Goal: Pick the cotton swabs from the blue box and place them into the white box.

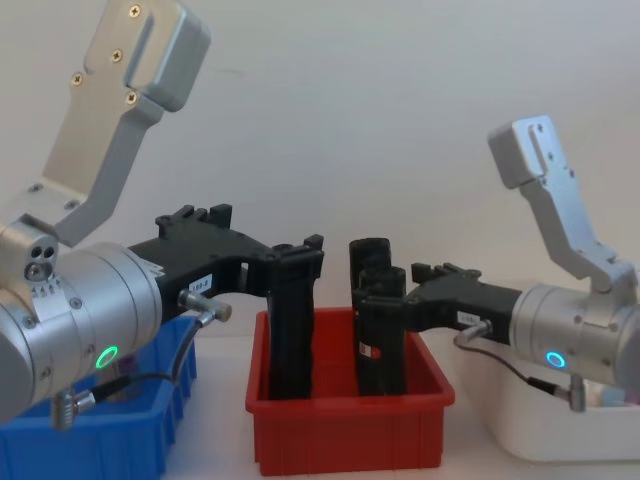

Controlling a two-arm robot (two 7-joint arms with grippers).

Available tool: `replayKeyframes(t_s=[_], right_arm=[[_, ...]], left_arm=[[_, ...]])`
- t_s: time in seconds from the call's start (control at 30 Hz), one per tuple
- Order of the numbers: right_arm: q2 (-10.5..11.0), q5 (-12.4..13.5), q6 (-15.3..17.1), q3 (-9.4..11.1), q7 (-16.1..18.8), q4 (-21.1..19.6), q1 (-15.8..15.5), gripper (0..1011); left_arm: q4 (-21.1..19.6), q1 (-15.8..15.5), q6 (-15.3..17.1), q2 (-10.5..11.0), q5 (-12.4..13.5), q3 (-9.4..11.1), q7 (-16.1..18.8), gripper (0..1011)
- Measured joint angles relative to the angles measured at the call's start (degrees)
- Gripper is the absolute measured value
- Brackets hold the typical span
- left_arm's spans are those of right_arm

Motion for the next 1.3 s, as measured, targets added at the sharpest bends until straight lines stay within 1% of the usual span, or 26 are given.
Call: replayKeyframes(t_s=[0.03, 0.1, 0.13, 0.17, 0.23, 0.3, 0.33, 0.37, 0.4, 0.43, 0.53, 0.6, 0.63, 0.67, 0.77, 0.87, 0.97, 1.07, 1.1, 1.17, 1.2, 1.23, 1.27, 1.3], right_arm=[[-0.4, 0.0, -0.6, -0.1, 0.4, 1.6, 0.9, 1001], [-0.7, 0.0, -1.0, -0.2, 0.7, 3.2, 1.7, 1002], [-1.1, 0.0, -1.6, -0.2, 1.1, 5.0, 2.7, 999], [-1.2, 0.0, -1.8, -0.3, 1.2, 5.7, 3.1, 996], [-1.8, 0.1, -2.5, -0.4, 1.8, 8.2, 4.4, 972], [-2.1, 0.3, -3.0, -0.5, 2.2, 9.6, 5.1, 921], [-2.4, 0.4, -3.5, -0.5, 2.6, 11.0, 5.8, 888], [-2.5, 0.4, -3.7, -0.6, 2.8, 11.6, 6.2, 870], [-2.8, 0.5, -4.1, -0.7, 3.1, 13.1, 6.9, 862], [-2.8, 0.5, -4.1, -0.7, 3.1, 13.1, 6.9, 823], [-3.5, 0.8, -5.1, -0.8, 3.8, 16.0, 8.5, 712], [-3.7, 1.0, -5.4, -0.8, 4.0, 16.9, 8.9, 680], [-3.8, 1.0, -5.6, -0.8, 4.1, 17.4, 9.2, 650], [-3.9, 1.2, -5.8, -0.8, 4.3, 17.9, 9.5, 594], [-4.1, 1.5, -6.1, -0.7, 4.5, 18.5, 9.9, 554], [-4.1, 1.7, -6.2, -0.6, 4.6, 18.3, 9.9, 534], [-3.8, 2.2, -6.0, -0.4, 4.6, 16.2, 9.2, 512], [-3.4, 2.8, -5.2, -0.1, 4.5, 12.9, 7.8, 494], [-3.0, 3.2, -4.6, 0.0, 4.2, 10.5, 6.8, 486], [-2.7, 3.5, -4.1, 0.1, 3.9, 8.3, 6.0, 477], [-2.3, 3.8, -3.6, 0.2, 3.6, 5.5, 4.8, 466], [-2.2, 3.9, -3.3, 0.2, 3.3, 4.7, 4.5, 464], [-1.7, 4.3, -2.7, 0.4, 2.8, 1.8, 3.2, 461], [-1.5, 4.4, -2.5, 0.4, 2.5, 0.5, 2.8, 452]], left_arm=[[0.0, 0.0, 0.0, 0.0, 0.0, 0.0, 0.0, 1003], [0.0, 0.0, 0.0, 0.0, 0.0, 0.0, 0.0, 1003], [0.0, 0.0, 0.0, 0.0, 0.0, 0.0, 0.0, 1003], [0.0, 0.0, 0.0, 0.0, 0.0, 0.0, 0.0, 1003], [0.0, 0.0, 0.0, 0.0, 0.0, 0.0, 0.0, 1003], [0.0, 0.0, 0.0, 0.0, 0.0, 0.0, 0.0, 1003], [0.0, 0.0, 0.0, 0.0, 0.0, 0.0, 0.0, 1003], [0.0, 0.0, 0.0, 0.0, 0.0, 0.0, 0.0, 1003], [0.0, 0.0, 0.0, 0.0, 0.0, 0.0, 0.0, 1003], [0.0, 0.0, 0.0, 0.0, 0.0, 0.0, 0.0, 1003], [0.0, 0.0, 0.0, 0.0, 0.0, 0.0, 0.0, 1003], [0.0, 0.0, 0.0, 0.0, 0.0, 0.0, 0.0, 1003], [0.0, 0.0, 0.0, 0.0, 0.0, 0.0, 0.0, 1003], [0.0, 0.0, 0.0, 0.0, 0.0, 0.0, 0.0, 1003], [0.0, 0.0, 0.0, 0.0, 0.0, 0.0, 0.0, 1003], [0.0, 0.0, 0.0, 0.0, 0.0, 0.0, 0.0, 1003], [0.0, 0.0, 0.0, 0.0, 0.0, 0.0, 0.0, 1003], [0.0, 0.0, 0.0, 0.0, 0.0, 0.0, 0.0, 1003], [0.0, 0.0, 0.0, 0.0, 0.0, 0.0, 0.0, 1003], [0.0, 0.0, 0.0, 0.0, 0.0, 0.0, 0.0, 1003], [0.0, 0.0, 0.0, 0.0, 0.0, 0.0, 0.0, 1003], [0.0, 0.0, 0.0, 0.0, 0.0, 0.0, 0.0, 1003], [0.0, 0.0, 0.0, 0.0, 0.0, 0.0, 0.0, 1003], [0.0, 0.0, 0.0, 0.0, 0.0, 0.0, 0.0, 1003]])
